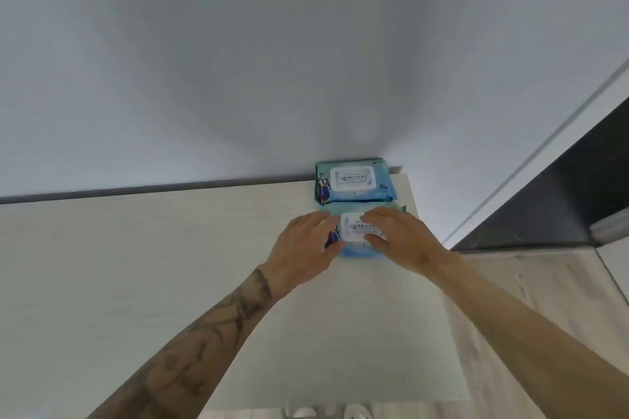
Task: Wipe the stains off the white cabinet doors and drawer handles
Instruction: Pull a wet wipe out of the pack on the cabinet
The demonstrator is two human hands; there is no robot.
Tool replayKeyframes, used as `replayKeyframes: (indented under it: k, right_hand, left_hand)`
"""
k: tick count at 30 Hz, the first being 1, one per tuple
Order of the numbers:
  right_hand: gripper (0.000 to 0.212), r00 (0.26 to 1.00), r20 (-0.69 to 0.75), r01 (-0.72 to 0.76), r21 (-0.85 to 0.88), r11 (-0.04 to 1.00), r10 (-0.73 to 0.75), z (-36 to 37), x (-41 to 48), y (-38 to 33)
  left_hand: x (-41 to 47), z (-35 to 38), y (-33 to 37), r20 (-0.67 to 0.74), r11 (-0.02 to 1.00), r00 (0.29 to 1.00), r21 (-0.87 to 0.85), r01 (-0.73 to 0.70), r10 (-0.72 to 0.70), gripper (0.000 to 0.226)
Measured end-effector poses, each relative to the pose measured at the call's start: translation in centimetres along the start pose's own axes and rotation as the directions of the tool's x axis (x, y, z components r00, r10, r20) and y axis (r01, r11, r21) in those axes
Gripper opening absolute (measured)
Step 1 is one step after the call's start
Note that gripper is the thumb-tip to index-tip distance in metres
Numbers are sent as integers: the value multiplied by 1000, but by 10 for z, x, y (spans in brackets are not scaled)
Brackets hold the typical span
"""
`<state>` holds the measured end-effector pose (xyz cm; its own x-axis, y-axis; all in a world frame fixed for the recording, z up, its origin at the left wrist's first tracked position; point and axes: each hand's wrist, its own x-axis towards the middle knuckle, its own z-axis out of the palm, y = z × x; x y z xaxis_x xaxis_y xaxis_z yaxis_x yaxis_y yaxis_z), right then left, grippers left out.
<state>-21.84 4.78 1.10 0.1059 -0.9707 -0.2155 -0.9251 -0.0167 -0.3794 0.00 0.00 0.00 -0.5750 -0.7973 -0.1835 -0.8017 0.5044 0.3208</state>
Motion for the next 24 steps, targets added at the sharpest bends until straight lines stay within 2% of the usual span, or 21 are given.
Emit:
replayKeyframes:
  k: [7,10,13,16,19,22,24]
  right_hand:
    - [50,986,-89,127,-111,986,-137,40,20,24]
    - [43,961,-156,195,-205,959,-229,43,20,30]
    - [42,946,-164,237,-246,940,-281,43,18,29]
    - [34,948,-193,223,-171,960,-254,28,19,22]
    - [27,963,-189,175,-92,980,-190,9,27,19]
    - [22,941,-309,128,-58,990,-139,4,39,19]
    - [21,916,-395,59,-52,997,-75,6,48,19]
  left_hand:
    - [30,52,-13,-130,992,984,21,-122,124,61]
    - [30,59,-16,-180,994,978,-8,-113,110,64]
    - [29,61,-15,-193,994,978,-55,-95,83,68]
    - [28,58,-12,-208,991,977,-104,-79,56,75]
    - [27,55,-6,-175,976,984,-219,-6,-34,84]
    - [28,53,-2,-180,941,980,-337,16,-81,68]
    - [32,53,-1,-229,964,973,-263,-38,-24,51]
